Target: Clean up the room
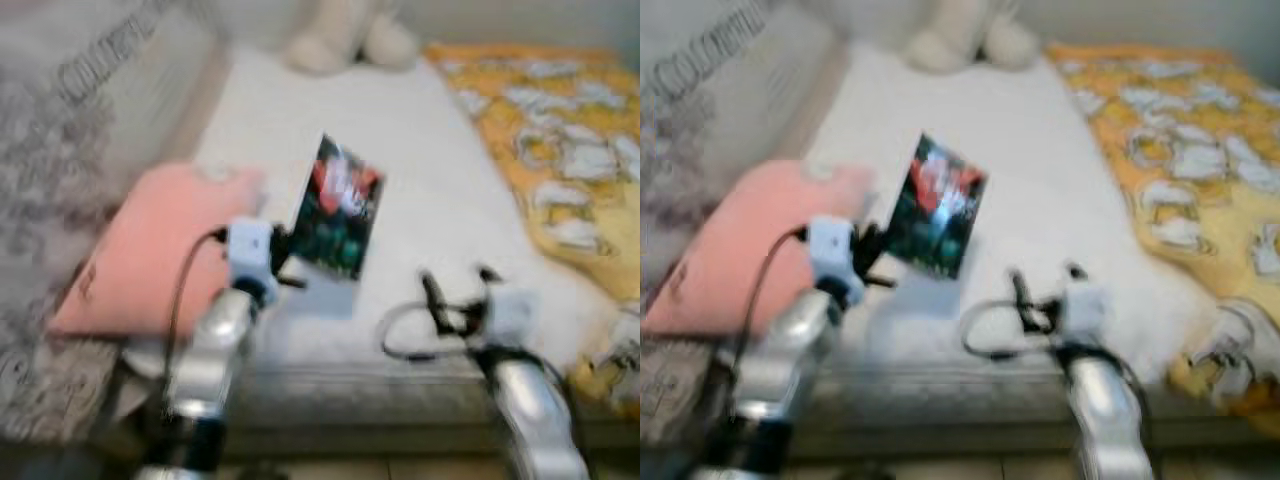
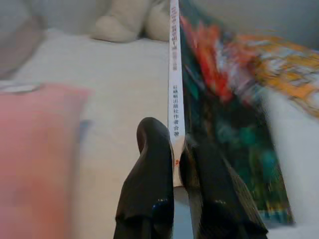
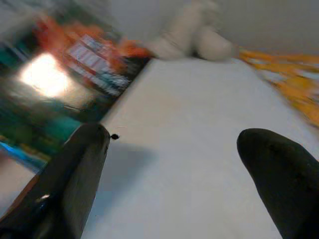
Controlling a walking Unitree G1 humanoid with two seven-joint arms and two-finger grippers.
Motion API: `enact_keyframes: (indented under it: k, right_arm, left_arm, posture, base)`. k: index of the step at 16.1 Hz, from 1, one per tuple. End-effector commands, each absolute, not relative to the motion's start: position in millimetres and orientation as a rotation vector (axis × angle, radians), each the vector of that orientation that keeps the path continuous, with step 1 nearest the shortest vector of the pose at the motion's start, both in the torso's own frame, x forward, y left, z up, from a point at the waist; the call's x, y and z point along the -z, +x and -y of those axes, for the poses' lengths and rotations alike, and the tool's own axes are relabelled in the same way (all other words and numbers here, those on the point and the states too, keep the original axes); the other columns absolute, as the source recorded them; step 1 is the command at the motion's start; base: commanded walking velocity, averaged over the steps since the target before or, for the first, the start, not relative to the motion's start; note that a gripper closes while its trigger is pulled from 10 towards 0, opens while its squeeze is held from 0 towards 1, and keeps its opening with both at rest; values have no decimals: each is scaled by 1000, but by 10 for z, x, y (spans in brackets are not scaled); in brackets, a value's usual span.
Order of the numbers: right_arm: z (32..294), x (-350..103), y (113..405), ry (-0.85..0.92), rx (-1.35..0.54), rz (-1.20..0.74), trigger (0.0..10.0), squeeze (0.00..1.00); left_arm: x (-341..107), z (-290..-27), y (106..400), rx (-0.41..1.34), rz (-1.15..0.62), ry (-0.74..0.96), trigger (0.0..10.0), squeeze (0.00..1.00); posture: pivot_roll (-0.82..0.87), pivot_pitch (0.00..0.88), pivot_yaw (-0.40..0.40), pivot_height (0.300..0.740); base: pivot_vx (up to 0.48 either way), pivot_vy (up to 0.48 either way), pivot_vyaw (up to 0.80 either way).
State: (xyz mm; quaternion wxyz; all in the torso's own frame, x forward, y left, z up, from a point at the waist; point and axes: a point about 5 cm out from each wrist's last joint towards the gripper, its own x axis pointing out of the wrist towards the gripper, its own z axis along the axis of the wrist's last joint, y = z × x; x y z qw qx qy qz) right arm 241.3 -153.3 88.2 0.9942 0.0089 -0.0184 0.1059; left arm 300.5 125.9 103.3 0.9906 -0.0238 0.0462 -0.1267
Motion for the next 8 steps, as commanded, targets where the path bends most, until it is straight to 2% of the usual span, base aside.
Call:
enact_keyframes:
  k: [1,2,4,5,6,7,8]
  right_arm:
    - [1643,-831,2361,0,-190,8,10000,0]
    - [1648,-831,2361,2,-188,7,10000,0]
    - [1662,-815,2376,9,-184,-4,10000,0]
    - [1659,-816,2381,7,-187,-5,10000,0]
    - [1655,-816,2384,5,-189,-5,10000,0]
    - [1649,-819,2389,5,-193,-5,10000,0]
    - [1648,-818,2378,4,-195,-7,10000,0]
  left_arm:
    - [-1185,-1154,3059,280,-25,-57,0,0]
    - [-1202,-1112,3086,302,-19,-50,0,0]
    - [-1263,-946,3184,393,-23,-44,0,0]
    - [-1287,-907,3216,414,-25,-58,0,0]
    - [-1305,-872,3243,437,-29,-56,7686,0]
    - [-1343,-831,3323,463,-39,-67,9961,0]
    - [-1358,-841,3405,468,-53,-70,10000,0]
  posture:
    - [-54,0,-7,740]
    - [-52,0,-8,740]
    - [-46,0,-16,740]
    - [-45,0,-17,740]
    - [-47,0,-17,740]
    - [-48,0,-17,740]
    - [-52,0,-18,740]
  base:
    - [461,0,775]
    - [472,0,775]
    - [480,0,0]
    - [0,0,0]
    - [0,0,0]
    - [0,0,0]
    - [0,0,0]
